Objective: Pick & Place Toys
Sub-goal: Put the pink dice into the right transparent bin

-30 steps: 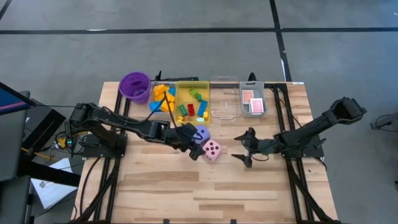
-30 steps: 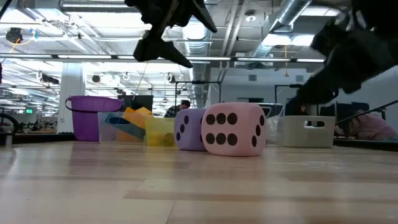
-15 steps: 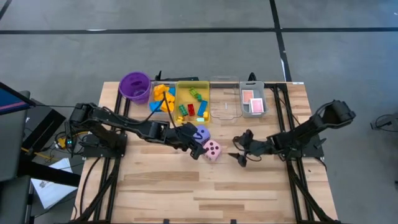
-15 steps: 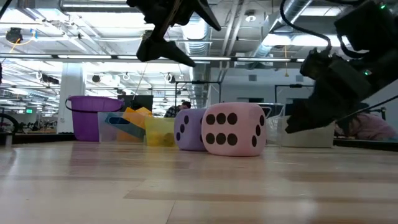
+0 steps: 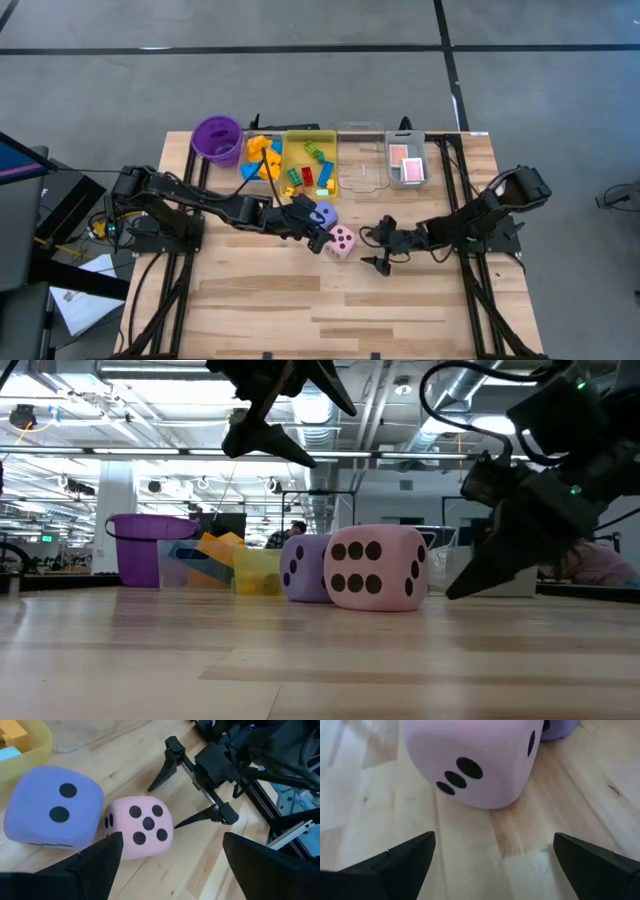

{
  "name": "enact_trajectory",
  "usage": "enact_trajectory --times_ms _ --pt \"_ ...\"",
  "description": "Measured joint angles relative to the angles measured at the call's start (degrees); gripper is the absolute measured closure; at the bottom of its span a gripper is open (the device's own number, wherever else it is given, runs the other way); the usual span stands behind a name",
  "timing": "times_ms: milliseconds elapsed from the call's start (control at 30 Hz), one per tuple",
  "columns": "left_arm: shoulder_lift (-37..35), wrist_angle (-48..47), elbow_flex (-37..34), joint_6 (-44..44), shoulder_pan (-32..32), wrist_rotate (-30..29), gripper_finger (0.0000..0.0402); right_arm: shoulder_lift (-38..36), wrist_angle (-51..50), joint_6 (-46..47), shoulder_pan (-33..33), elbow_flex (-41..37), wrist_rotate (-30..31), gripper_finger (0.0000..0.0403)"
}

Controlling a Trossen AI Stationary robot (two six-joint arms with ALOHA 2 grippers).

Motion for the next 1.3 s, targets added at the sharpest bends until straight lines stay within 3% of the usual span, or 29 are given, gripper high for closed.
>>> enact_trajectory --times_ms 300,833,1067,1300 --pt "0.0 -0.1 0.0 -1.5 0.0 0.0 0.0064 10.3 20.5 -11.4 1.2 0.4 0.2 0.0004" --pt "0.0 -0.2 0.0 -7.1 -0.6 0.3 0.0064 31.3 48.7 -16.5 2.3 0.3 3.0 0.0003" --pt "0.0 -0.4 -3.2 -16.4 -2.9 -0.1 0.0064 32.2 50.8 -16.2 2.2 0.2 3.4 0.0003" --pt "2.8 9.2 -11.8 -27.3 -4.5 -2.1 0.0064 32.2 50.7 -16.1 2.2 0.2 3.5 0.0003"
